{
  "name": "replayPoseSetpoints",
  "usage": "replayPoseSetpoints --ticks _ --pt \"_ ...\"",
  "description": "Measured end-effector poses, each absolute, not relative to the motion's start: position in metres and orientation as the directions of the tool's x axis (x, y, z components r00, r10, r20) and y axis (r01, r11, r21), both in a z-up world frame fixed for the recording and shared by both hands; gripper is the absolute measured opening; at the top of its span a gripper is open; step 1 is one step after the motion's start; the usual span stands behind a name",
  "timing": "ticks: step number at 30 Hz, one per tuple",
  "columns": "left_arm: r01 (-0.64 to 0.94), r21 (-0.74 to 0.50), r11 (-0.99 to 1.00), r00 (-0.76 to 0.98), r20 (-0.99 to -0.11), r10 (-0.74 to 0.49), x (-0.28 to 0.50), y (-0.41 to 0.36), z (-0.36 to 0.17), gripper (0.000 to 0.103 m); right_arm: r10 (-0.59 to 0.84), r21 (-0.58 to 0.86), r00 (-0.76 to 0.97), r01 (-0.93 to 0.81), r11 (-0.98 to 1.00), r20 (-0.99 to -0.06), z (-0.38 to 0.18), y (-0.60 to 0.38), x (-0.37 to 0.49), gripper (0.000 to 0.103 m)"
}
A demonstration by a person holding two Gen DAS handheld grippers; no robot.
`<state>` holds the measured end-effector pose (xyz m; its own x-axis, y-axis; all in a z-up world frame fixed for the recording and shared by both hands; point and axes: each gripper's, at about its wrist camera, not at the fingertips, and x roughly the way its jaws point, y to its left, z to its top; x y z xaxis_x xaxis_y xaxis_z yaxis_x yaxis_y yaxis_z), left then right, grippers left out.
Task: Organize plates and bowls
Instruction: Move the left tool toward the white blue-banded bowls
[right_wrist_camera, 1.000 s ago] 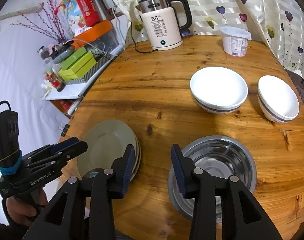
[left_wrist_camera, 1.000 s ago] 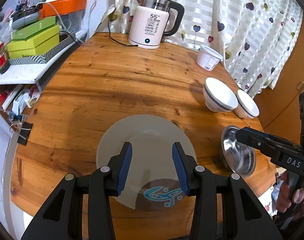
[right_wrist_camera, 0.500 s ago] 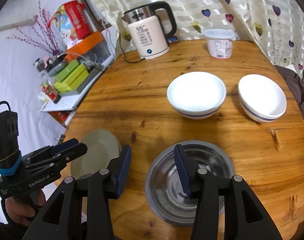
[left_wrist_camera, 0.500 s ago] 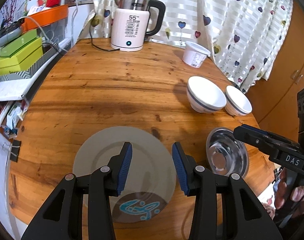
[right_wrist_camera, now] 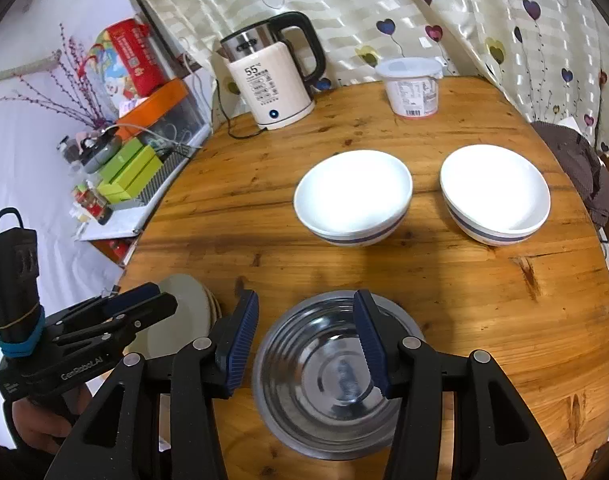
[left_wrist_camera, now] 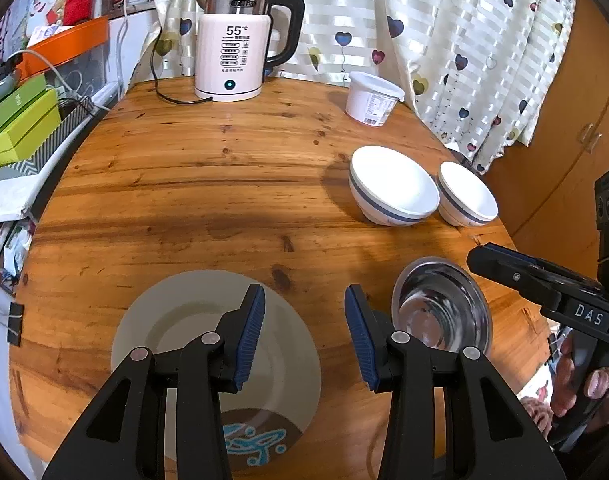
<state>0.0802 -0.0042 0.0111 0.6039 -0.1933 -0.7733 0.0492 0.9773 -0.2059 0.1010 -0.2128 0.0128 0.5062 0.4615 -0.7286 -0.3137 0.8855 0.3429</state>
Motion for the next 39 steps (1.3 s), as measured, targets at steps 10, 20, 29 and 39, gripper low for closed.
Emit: replayPoseSetpoints --ticks 10,20,29,39 --pt "0.064 -0.212 0.975 0.59 -0.78 -0.209 0.095 -0.012 0.009 0.043 0.437 0.349 0.516 -0.264 0.899 -0.737 0.009 -0.226 0.111 0.049" --pt "0.072 -0.239 0.968 0.578 -0.781 -0.236 0.109 -0.013 0.009 0.043 0.424 0.349 0.523 -0.241 0.906 -0.739 0.01 -0.23 0.118 0.049" --pt "0.095 -0.259 0.961 0.569 -0.778 -0.266 0.123 -0.021 0.014 0.043 0.428 0.364 0.527 -0.227 0.903 -0.734 0.011 -0.234 0.125 0.048" --pt "0.105 -0.305 0.947 0.554 -0.773 -0.31 0.157 -0.037 0.016 0.043 0.431 0.397 0.527 -0.184 0.899 -0.732 0.005 -0.244 0.146 0.039"
